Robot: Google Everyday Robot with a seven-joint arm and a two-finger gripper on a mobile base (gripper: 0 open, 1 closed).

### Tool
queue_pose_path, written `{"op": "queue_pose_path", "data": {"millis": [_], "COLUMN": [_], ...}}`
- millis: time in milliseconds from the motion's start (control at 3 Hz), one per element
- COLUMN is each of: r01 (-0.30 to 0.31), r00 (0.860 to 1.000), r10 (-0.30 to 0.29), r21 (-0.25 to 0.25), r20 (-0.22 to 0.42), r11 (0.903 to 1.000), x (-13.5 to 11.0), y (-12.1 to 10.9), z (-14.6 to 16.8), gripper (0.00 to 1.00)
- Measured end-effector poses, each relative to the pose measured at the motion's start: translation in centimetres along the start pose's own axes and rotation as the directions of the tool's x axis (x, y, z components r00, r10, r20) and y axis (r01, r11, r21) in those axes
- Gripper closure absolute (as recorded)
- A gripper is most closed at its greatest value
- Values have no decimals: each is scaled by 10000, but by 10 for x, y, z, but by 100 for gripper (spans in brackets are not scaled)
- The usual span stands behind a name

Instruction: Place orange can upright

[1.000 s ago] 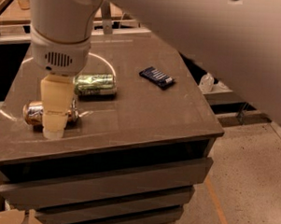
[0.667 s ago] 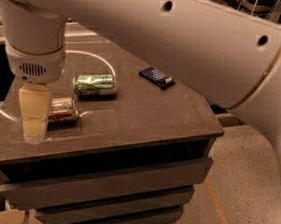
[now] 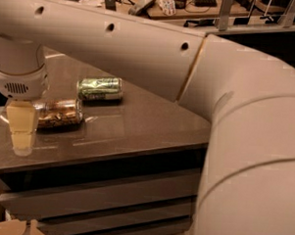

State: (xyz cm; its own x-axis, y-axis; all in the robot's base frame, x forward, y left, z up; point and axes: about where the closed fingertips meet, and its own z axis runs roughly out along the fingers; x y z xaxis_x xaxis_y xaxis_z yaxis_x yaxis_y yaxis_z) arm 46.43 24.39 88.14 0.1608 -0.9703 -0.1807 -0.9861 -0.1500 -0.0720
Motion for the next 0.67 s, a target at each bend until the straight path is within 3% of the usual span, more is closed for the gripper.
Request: {"op": "queue_pose_path", "data": {"millis": [333, 667], "r01": [-51, -6], "r00": [10000, 10000], "r10": [49, 11], "r21": [-218, -567], "r20": [-86, 90], "r11": [9998, 9984], "x": [-7, -3], "y": [-15, -26], "z": [22, 41], "gripper": [0, 19]}}
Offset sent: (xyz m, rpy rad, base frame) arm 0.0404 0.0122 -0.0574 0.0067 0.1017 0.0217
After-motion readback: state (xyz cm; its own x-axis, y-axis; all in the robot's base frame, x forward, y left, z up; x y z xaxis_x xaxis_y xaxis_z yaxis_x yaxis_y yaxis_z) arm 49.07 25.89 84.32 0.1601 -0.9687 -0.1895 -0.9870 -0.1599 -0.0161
